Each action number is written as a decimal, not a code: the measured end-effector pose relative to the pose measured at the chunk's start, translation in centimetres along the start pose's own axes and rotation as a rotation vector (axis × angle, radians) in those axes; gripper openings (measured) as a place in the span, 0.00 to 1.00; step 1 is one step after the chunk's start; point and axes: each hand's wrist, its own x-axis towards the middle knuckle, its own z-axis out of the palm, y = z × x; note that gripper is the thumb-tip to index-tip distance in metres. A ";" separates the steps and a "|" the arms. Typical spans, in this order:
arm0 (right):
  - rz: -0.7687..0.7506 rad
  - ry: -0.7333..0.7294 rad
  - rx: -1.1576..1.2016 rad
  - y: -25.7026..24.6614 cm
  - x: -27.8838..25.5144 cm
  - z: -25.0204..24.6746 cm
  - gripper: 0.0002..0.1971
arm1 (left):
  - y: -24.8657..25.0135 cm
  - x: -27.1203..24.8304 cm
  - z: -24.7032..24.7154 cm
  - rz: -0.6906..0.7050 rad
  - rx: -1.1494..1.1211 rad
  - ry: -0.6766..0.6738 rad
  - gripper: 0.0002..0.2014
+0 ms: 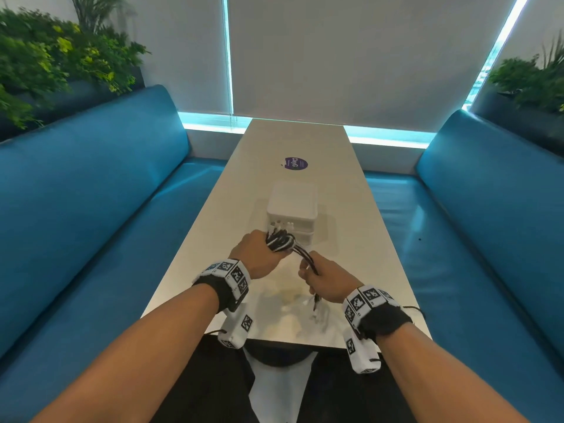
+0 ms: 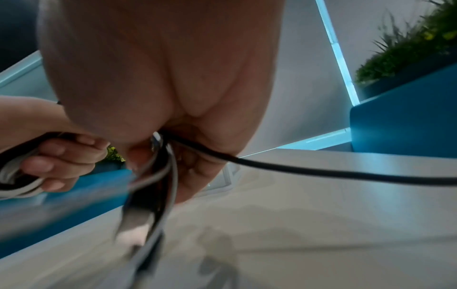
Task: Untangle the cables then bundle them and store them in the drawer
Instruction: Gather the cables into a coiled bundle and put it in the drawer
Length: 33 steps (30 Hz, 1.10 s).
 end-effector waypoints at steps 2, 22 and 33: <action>0.007 0.022 0.054 -0.1 0.0 0.1 0.07 | 0.1 0.3 -0.1 -0.074 -0.205 0.103 0.18; -0.189 -0.024 -0.135 -2.8 0.1 1.8 0.16 | 1.7 -1.2 3.6 -0.122 -0.576 -0.150 0.31; -0.283 0.086 0.002 -3.4 -0.5 1.8 0.17 | 1.9 0.2 2.3 -0.418 -0.573 0.256 0.25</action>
